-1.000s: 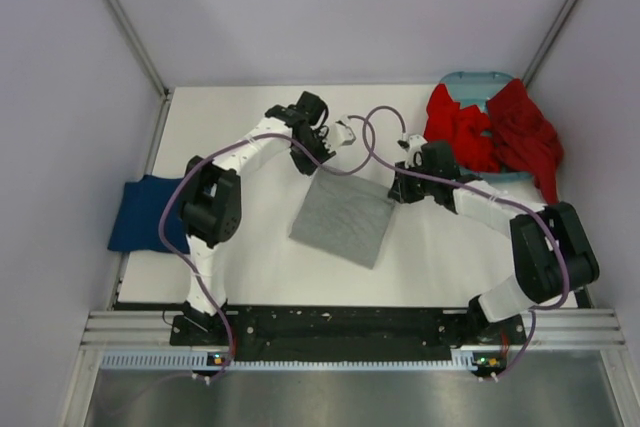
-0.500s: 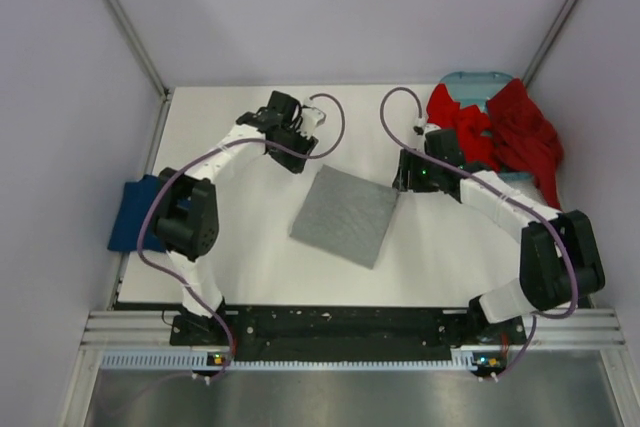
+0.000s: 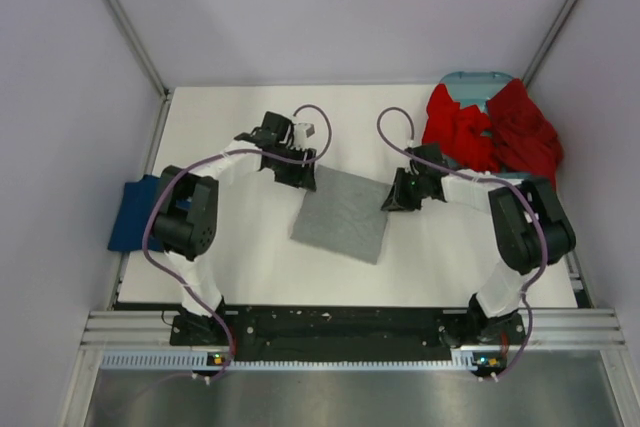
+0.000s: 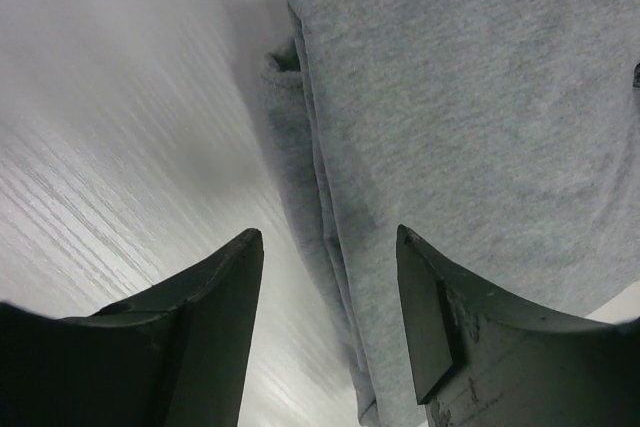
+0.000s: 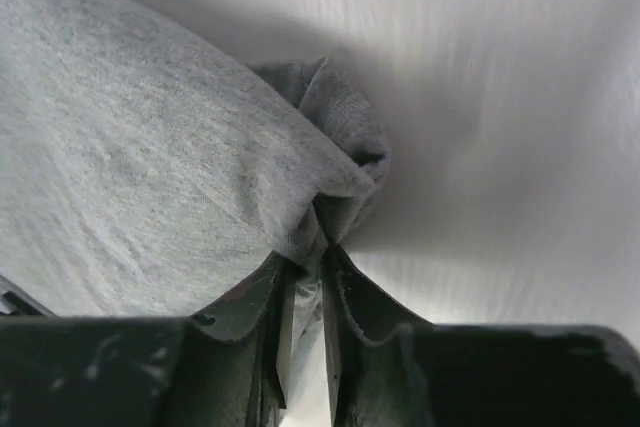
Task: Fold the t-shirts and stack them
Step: Fold the long partially folded tshirt into a neat square
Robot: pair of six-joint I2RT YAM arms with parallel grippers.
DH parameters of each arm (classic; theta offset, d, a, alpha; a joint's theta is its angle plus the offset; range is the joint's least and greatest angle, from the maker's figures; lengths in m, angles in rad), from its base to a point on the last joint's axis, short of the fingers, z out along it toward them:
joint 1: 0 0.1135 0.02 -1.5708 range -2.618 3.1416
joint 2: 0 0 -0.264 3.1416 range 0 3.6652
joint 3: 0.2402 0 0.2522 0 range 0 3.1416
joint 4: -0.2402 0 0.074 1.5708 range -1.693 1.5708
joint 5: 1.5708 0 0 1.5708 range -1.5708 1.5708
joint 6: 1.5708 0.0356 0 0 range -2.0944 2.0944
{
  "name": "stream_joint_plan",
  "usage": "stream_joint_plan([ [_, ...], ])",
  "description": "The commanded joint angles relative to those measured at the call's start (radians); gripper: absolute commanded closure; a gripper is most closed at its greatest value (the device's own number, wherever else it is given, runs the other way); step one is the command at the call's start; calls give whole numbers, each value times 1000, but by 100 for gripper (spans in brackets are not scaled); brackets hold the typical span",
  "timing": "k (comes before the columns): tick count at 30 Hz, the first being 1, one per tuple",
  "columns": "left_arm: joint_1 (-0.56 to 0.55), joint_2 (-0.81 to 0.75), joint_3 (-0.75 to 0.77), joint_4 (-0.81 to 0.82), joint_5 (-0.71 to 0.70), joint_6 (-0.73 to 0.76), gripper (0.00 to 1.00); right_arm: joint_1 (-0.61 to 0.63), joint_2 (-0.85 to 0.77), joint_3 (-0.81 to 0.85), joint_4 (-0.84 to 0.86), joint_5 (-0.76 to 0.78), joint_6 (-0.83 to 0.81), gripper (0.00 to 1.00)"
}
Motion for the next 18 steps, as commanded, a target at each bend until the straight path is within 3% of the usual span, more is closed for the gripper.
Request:
stream_joint_plan([
  [1, 42, 59, -13, 70, 77, -112, 40, -7, 112, 98, 76, -33, 35, 88],
  [11, 60, 196, -24, 86, 158, -213, 42, -7, 174, 135, 87, -23, 45, 94],
  [13, 61, 220, -19, 89, 197, -222, 56, -7, 178, 143, 88, -28, 40, 93],
  [16, 69, 233, -11, 87, 255, -219, 100, -7, 166, 158, 66, -39, 20, 86],
  [18, 81, 201, -13, 86, 272, -204, 100, -9, 127, 163, 30, -36, -9, 69],
])
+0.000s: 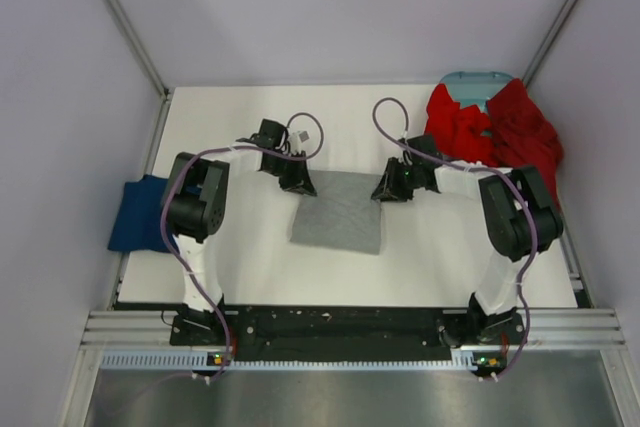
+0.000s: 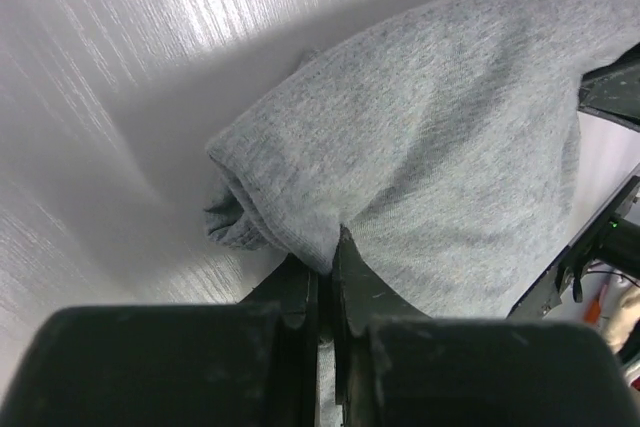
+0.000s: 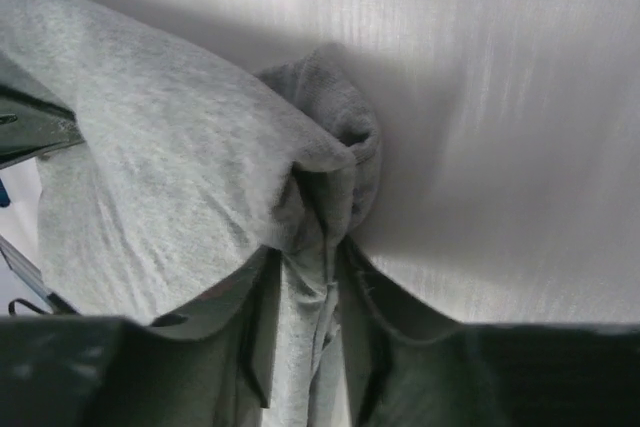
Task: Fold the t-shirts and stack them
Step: Fold the long partially folded tshirt into a neat square, then put the neatly folded tshirt into the corner of the board with the left arm
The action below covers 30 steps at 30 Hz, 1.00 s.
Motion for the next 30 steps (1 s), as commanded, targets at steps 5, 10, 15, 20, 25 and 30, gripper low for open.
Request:
stream_joint_plan([
  [5, 49, -128, -50, -94, -23, 160, 100, -2, -211, 17, -134, 65, -125, 31],
  [10, 104, -286, -116, -223, -132, 375, 100, -4, -396, -16, -214, 124, -158, 1],
  [15, 172, -418, -164, -362, -260, 554, 100, -2, -473, -38, -271, 187, -197, 1],
  [20, 278, -541, -159, -482, -375, 702, 100, -2, -478, -39, -311, 222, -234, 1],
  [25, 331, -651, -109, -596, -540, 843, 100, -2, -467, -40, -317, 217, -247, 1],
  [30, 365, -728, -95, -630, -734, 958, 100, -1, -466, -35, -328, 220, -267, 1],
])
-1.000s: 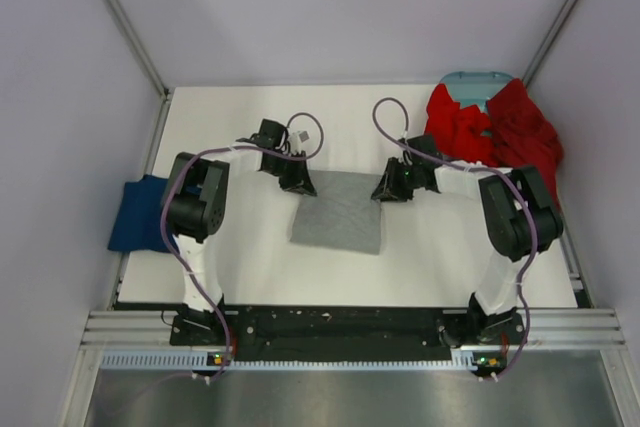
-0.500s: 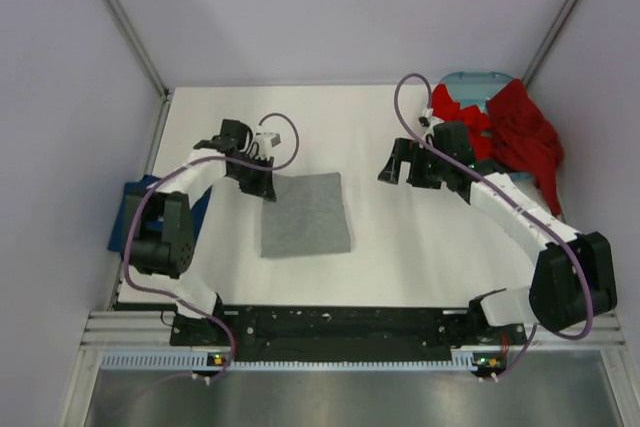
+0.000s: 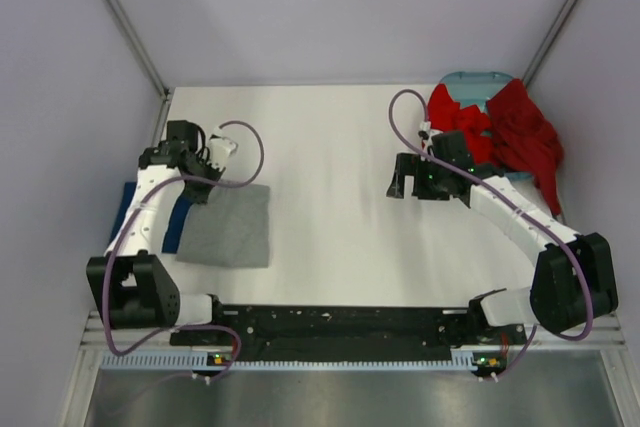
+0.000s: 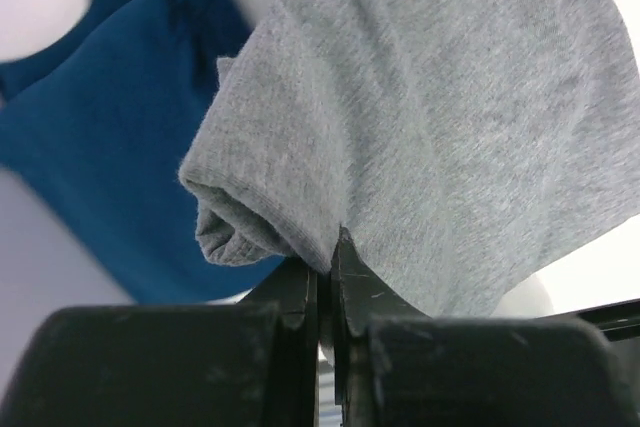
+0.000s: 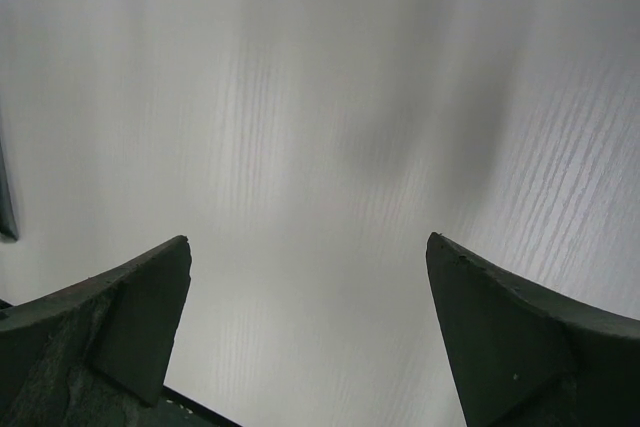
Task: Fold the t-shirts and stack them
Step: Put the neatly folded tshirt into the corner of the board with the left arm
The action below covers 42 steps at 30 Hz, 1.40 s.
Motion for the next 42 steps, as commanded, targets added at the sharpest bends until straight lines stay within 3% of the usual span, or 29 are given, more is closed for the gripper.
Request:
stream_joint_plan([
  [1, 36, -84, 52, -60, -205, 168, 100, -1, 1, 15, 0, 20, -39, 1],
  [7, 82, -93, 90, -56, -300, 274, 100, -4, 1, 14, -3, 20, -48, 1],
  [14, 114, -102, 228, -137, -303, 326, 100, -2, -6, 8, -19, 40, -71, 1],
  [20, 165, -93, 242, -99, -317, 366, 100, -1, -11, 6, -25, 49, -86, 1],
  [34, 349, 187, 233, 245, -369, 324, 100, -2, -14, 12, -42, 60, -111, 1],
  [36, 383, 261, 250, 259, -406, 285, 87, -2, -23, 8, -45, 65, -115, 1],
  [38, 412, 307, 270, 280, -435, 251, 65, -2, -31, 3, -46, 69, -115, 1],
  [40, 424, 332, 284, 306, -483, 231, 57, -1, -33, -1, -48, 69, -115, 1],
  [42, 423, 320, 274, 331, -498, 225, 56, -2, -31, -3, -49, 65, -115, 1],
])
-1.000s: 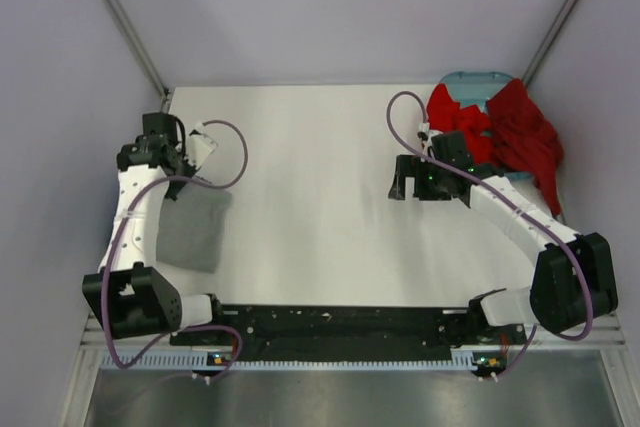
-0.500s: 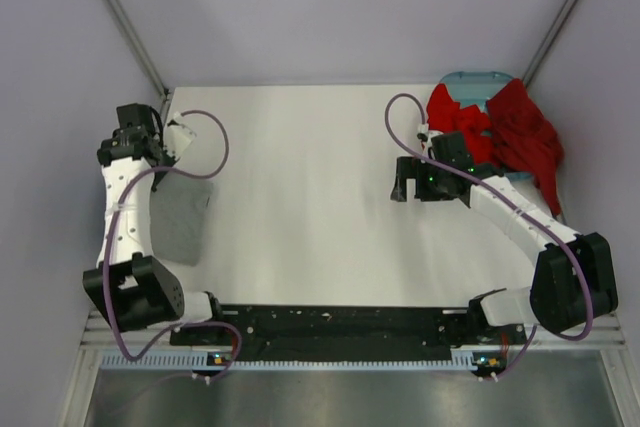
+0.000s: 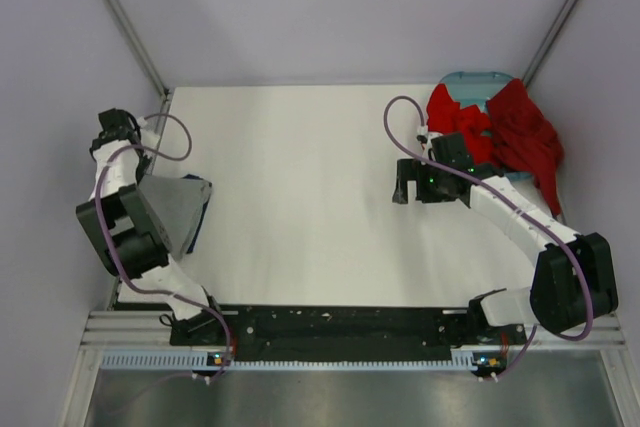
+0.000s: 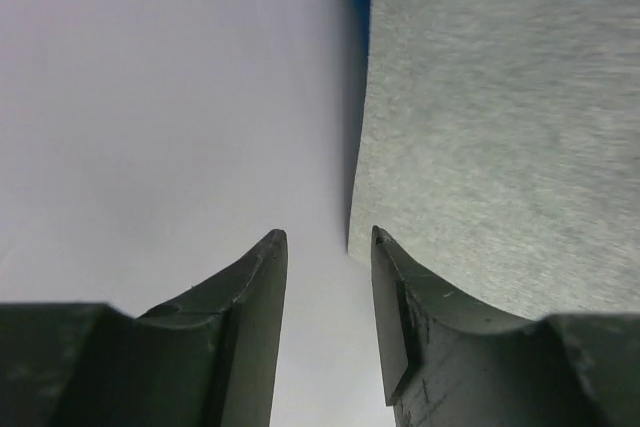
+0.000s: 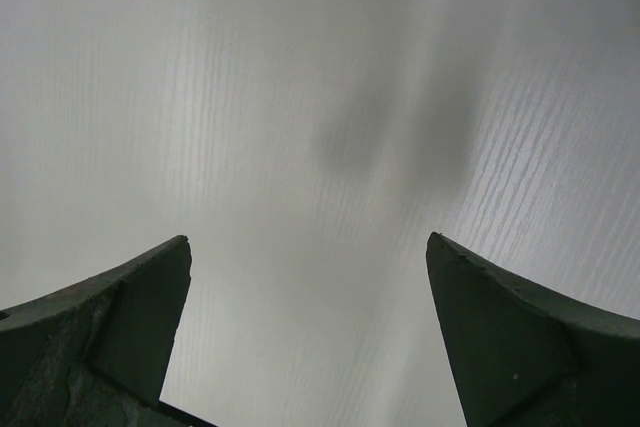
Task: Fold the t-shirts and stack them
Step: Put the neatly folded tshirt into the corner of the board with the left arm
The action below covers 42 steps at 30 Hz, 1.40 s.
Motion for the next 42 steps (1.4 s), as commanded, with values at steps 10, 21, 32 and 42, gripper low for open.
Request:
stream_joint_plan([
  [10, -257, -146, -105, -40, 177, -160, 52, -1, -25, -9, 3, -6, -8, 1],
  [21, -374, 61, -104, 37, 184, -278, 61, -2, -60, -53, 5, 5, -21, 1],
  [32, -470, -224, -218, 153, 362, -347, 2, -7, -185, -124, 87, 102, -21, 1],
  [42, -728, -508, -622, 607, 341, -525, 1, -24, -497, -420, 455, 263, -45, 1],
])
